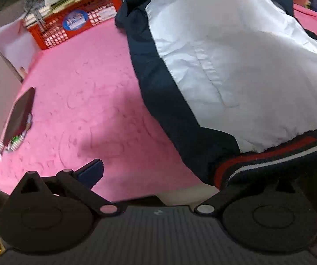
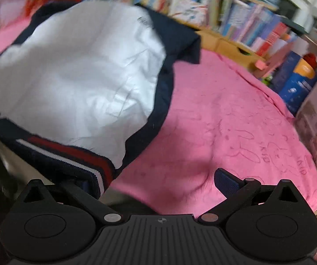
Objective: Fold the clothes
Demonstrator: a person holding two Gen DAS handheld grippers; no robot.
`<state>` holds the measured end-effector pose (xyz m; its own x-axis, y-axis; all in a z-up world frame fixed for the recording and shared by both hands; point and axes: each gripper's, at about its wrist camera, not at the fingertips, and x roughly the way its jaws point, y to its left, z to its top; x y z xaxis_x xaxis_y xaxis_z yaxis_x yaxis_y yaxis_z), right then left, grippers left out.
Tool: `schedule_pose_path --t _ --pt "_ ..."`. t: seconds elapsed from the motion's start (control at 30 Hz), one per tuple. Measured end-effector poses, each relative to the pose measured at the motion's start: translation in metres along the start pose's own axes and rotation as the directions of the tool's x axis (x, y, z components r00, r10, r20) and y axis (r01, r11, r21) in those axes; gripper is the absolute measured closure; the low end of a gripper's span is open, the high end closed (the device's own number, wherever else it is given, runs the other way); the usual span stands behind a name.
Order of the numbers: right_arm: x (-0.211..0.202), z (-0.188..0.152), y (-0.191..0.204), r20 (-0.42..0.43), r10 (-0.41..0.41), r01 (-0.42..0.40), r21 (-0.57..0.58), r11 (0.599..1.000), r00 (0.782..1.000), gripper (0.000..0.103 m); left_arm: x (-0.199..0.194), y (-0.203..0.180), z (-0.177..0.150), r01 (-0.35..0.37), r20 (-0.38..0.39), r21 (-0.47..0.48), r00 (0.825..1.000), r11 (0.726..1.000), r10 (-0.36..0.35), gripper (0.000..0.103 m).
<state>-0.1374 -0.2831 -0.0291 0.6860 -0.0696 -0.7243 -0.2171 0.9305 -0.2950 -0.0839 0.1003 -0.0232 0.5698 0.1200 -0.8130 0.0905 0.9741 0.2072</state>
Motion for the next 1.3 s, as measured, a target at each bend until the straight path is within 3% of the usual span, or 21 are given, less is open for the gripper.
schedule_pose_path --t 0.1,0.13,0.2,0.27,0.3,0.43,0.5,0.6,0.67,0.73,0.83,0.9,0.97,1.0,1.03,1.07,1.17,1.2,1.27,1.3 --pt "-0.017 0.003 -0.002 0.019 0.098 -0.097 -0.041 0.994 0.995 0.000 -0.015 0.000 -0.004 0.021 0.029 0.062 0.999 0.998 -0.023 0.000" --pt "-0.021 0.005 -0.004 0.029 0.167 -0.165 -0.045 0.985 0.986 0.000 -0.019 -0.001 -0.005 0.021 0.042 0.092 0.999 0.996 -0.025 0.000" --pt "-0.030 0.009 -0.009 0.047 0.302 -0.299 -0.056 0.953 0.952 0.000 -0.028 -0.003 -0.006 0.028 0.062 0.133 0.997 0.991 -0.037 0.000" --pt "-0.033 0.013 -0.010 0.040 0.432 -0.428 -0.082 0.900 0.901 0.000 -0.034 -0.001 -0.011 0.056 0.083 0.147 0.994 0.988 -0.068 0.000" --pt "-0.033 0.014 -0.011 0.018 0.469 -0.465 -0.095 0.880 0.883 0.000 -0.035 -0.001 -0.014 0.067 0.081 0.153 0.994 0.986 -0.080 0.000" --pt "-0.029 0.011 -0.014 -0.079 0.510 -0.515 -0.078 0.854 0.857 0.000 -0.029 -0.008 -0.023 0.059 0.049 0.172 0.997 0.983 -0.068 0.000" --pt "-0.031 0.018 -0.018 -0.024 0.546 -0.547 -0.071 0.834 0.837 0.000 -0.021 -0.009 -0.024 0.057 0.044 0.170 0.997 0.984 -0.066 0.000" --pt "-0.016 0.059 -0.014 0.148 0.592 -0.579 -0.124 0.806 0.793 0.000 -0.007 -0.014 -0.023 0.114 0.019 0.143 0.993 0.983 -0.118 0.000" --pt "0.016 0.097 0.009 0.186 0.581 -0.564 -0.137 0.814 0.792 0.000 -0.001 -0.018 -0.022 0.130 -0.005 0.135 0.991 0.982 -0.131 0.000" --pt "0.052 0.137 0.048 0.173 0.560 -0.544 -0.137 0.828 0.810 0.003 -0.004 -0.018 -0.027 0.116 -0.002 0.138 0.993 0.984 -0.117 0.000" --pt "0.092 0.175 0.097 0.192 0.587 -0.570 -0.137 0.810 0.787 0.012 -0.013 -0.011 -0.040 0.117 0.008 0.096 0.993 0.988 -0.119 0.000" --pt "0.120 0.196 0.122 0.172 0.604 -0.597 -0.095 0.796 0.778 0.013 -0.012 -0.002 -0.046 0.173 -0.005 0.007 0.985 0.985 -0.173 0.000" --pt "0.138 0.195 0.135 0.146 0.601 -0.599 -0.063 0.799 0.786 0.010 -0.008 0.004 -0.049 0.207 -0.045 -0.056 0.977 0.977 -0.209 0.000" --pt "0.138 0.190 0.141 0.176 0.577 -0.568 -0.103 0.817 0.798 0.007 -0.008 0.006 -0.052 0.213 -0.061 -0.076 0.974 0.974 -0.218 0.000" --pt "0.138 0.188 0.152 0.180 0.532 -0.507 -0.172 0.845 0.827 0.004 -0.011 0.009 -0.054 0.200 -0.063 -0.072 0.977 0.977 -0.205 0.000" --pt "0.134 0.183 0.156 0.190 0.516 -0.484 -0.191 0.854 0.835 0.003 -0.015 0.013 -0.056 0.188 -0.064 -0.069 0.979 0.980 -0.192 0.000" --pt "0.133 0.185 0.152 0.167 0.538 -0.513 -0.174 0.841 0.826 0.005 -0.040 0.031 -0.059 0.193 -0.011 -0.058 0.981 0.980 -0.194 0.000" --pt "0.130 0.186 0.149 0.157 0.553 -0.527 -0.178 0.831 0.818 0.011 -0.050 0.039 -0.057 0.190 0.020 -0.058 0.982 0.980 -0.190 0.000" --pt "0.115 0.191 0.134 0.207 0.572 -0.546 -0.174 0.820 0.794 0.011 -0.072 0.058 -0.053 0.196 0.090 -0.066 0.978 0.978 -0.190 0.000" --pt "0.110 0.199 0.121 0.257 0.537 -0.513 -0.157 0.844 0.804 0.010 -0.082 0.067 -0.050 0.200 0.124 -0.071 0.974 0.977 -0.190 0.000"
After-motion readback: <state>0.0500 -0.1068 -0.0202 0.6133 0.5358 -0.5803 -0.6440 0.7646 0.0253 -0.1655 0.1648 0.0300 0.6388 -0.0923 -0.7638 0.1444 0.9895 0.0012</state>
